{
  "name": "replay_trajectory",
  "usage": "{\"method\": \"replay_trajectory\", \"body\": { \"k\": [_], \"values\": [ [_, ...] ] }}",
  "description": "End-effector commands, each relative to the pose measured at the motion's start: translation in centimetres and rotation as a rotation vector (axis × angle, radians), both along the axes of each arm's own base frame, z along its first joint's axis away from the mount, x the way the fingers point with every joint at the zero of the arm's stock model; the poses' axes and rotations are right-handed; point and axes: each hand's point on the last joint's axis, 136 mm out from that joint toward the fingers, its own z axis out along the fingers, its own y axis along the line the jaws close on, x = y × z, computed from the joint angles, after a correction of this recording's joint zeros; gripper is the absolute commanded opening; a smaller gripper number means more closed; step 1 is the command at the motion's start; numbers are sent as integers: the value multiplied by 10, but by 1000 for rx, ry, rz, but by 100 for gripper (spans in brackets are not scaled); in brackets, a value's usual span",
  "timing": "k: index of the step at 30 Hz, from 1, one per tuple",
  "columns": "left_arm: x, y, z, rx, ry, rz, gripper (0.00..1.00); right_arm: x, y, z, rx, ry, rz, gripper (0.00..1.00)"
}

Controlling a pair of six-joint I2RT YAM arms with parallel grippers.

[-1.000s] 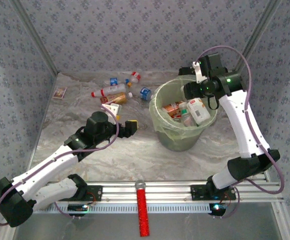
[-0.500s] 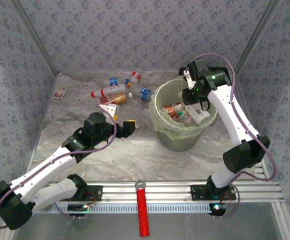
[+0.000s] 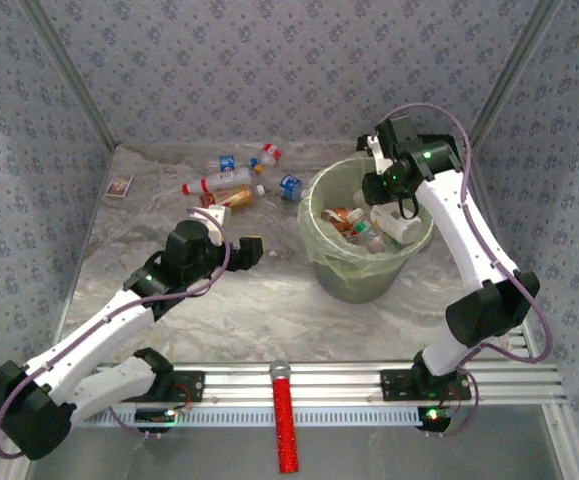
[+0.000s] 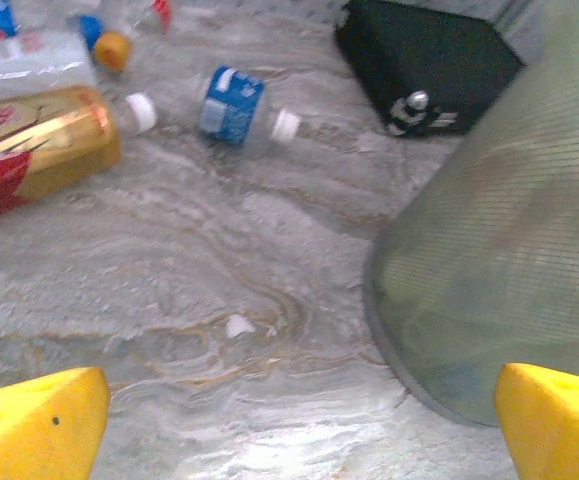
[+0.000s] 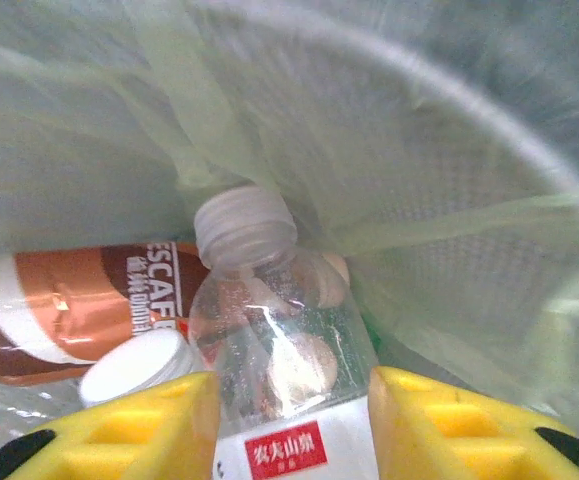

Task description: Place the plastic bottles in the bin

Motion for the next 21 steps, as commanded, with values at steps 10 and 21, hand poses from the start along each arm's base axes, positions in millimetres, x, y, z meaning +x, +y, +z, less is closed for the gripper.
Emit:
{"method": "replay_trajectory", "body": {
  "k": [10, 21],
  "values": [
    [47, 38, -5, 249, 76, 54, 98, -41, 13, 72, 218, -137, 56, 53],
    [143, 60, -41, 536, 125, -103, 92, -68, 3, 70, 250, -149, 35, 56]
  ]
}}
